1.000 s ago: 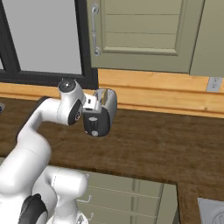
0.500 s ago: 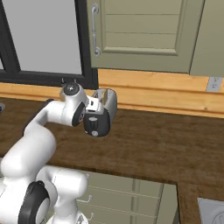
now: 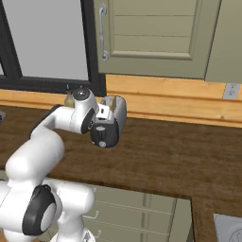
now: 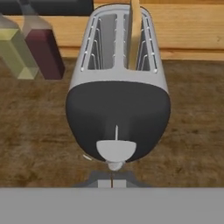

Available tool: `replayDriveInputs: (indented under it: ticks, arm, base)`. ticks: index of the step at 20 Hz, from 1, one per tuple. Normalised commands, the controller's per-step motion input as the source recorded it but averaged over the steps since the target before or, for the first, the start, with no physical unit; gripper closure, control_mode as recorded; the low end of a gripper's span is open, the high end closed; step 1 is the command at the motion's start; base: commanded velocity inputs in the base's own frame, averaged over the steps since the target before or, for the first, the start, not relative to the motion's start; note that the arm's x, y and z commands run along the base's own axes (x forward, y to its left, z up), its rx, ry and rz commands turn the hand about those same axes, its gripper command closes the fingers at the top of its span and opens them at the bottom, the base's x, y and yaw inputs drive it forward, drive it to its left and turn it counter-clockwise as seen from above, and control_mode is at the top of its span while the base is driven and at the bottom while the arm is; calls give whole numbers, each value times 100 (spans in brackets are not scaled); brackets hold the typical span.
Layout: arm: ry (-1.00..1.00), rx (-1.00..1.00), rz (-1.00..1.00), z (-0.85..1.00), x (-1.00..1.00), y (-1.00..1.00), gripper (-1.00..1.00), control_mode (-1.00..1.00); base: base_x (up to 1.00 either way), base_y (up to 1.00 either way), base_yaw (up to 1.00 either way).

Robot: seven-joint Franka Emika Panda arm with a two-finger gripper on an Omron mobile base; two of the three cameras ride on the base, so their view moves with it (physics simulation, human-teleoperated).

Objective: Start the toaster. Once the lever pops up, take the bread to the plate on the dining counter.

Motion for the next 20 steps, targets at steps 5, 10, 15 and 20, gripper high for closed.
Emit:
replayDriveInputs:
  ticks: [5, 10, 15, 20]
  arm:
    - [3, 0, 0, -23, 0, 0, 100, -100]
    - [0, 0, 0, -19, 0, 0, 100, -100]
    - [0, 0, 0, -24, 5, 0, 100, -100]
    - [0, 0, 0, -8, 16, 0, 100, -100]
  base:
    - [0, 0, 0]
    - [0, 0, 0]
    - [0, 0, 0]
    - [0, 0, 0]
